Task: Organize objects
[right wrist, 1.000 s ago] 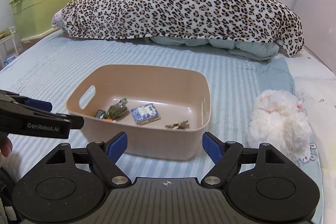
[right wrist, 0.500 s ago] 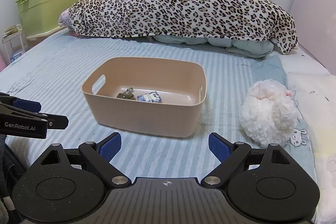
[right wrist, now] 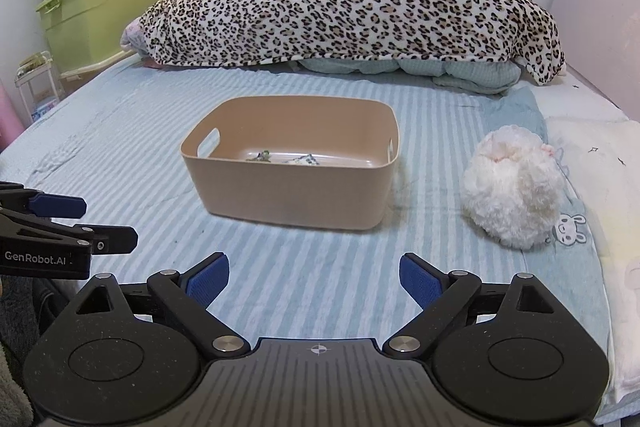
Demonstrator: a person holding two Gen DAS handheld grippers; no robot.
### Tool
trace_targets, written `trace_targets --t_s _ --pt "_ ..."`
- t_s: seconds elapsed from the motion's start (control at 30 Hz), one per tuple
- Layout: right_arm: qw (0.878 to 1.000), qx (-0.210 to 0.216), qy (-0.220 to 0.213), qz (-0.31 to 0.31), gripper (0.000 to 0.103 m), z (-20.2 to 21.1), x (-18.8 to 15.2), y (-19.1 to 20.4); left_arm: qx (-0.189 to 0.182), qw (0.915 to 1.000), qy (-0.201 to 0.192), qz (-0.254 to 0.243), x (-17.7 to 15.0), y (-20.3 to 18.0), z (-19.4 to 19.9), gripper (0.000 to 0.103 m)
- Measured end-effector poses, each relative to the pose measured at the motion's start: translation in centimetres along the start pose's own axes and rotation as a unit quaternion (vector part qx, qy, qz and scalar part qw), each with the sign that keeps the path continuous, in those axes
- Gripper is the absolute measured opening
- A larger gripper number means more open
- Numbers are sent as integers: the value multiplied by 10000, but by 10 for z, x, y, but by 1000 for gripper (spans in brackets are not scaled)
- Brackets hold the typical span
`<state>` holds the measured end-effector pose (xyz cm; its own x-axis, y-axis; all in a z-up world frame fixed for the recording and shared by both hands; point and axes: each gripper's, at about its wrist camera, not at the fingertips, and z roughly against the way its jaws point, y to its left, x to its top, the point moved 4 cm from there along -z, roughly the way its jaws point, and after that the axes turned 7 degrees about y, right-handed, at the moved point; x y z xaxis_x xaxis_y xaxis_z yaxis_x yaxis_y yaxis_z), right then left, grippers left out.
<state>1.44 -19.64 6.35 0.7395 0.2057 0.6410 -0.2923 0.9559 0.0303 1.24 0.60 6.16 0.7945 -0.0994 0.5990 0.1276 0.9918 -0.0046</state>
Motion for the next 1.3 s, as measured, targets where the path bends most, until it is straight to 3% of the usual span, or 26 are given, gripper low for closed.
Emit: trace_targets --t_s 0.47,1.23,1.3 --pt "9998 22 212 -25 94 -5 -16 6 -24 10000 44 -4 -13 0 3 76" --pt "9996 7 252 -150 98 -6 -14 1 -60 9999 124 -10 -15 0 -6 77" --pt "9995 3 257 -156 98 -7 -14 1 -64 9999 104 -12 -15 1 -6 83"
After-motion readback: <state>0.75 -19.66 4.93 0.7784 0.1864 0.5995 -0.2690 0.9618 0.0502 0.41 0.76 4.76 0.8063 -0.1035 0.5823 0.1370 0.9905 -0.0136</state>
